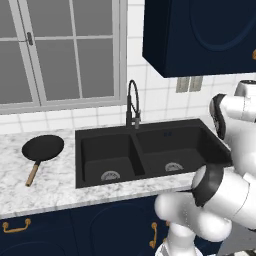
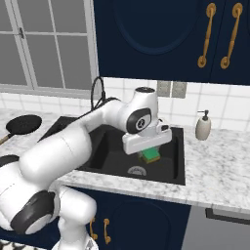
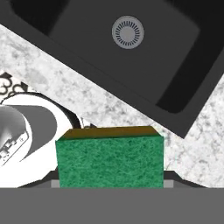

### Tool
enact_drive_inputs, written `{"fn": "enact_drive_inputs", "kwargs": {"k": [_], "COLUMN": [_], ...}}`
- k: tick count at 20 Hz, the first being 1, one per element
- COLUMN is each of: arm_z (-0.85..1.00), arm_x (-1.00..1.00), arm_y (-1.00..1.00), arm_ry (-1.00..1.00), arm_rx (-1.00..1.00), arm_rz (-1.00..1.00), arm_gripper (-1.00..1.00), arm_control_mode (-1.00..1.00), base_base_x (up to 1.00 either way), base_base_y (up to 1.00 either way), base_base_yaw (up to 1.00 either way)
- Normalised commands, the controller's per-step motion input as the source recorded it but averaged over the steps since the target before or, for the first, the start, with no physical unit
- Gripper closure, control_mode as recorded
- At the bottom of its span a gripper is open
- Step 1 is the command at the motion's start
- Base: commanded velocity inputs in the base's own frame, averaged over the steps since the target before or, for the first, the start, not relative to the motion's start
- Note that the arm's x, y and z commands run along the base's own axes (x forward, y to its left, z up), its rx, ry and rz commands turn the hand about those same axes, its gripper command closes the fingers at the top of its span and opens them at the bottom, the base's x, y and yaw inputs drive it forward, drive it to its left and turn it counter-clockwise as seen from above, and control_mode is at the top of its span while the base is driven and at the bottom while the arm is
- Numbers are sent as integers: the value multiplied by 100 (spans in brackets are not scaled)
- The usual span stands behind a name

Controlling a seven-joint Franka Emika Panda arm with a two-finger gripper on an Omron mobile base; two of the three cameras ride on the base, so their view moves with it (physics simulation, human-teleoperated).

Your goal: Pick the pan and sponge and place them into the sink. Then turn on the water.

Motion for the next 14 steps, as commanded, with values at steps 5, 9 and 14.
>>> {"fn": "enact_drive_inputs", "kwargs": {"k": [5,9,14], "arm_z": [33,7,0], "arm_x": [-6,0,4], "arm_y": [100,100,100], "arm_ry": [0,1,2], "arm_rx": [0,1,3], "arm_rz": [0,5,13], "arm_gripper": [100,100,100], "arm_control_mode": [-100,-100,-100], "base_base_x": [0,0,0], "base_base_y": [0,0,0], "base_base_yaw": [0,0,0]}}
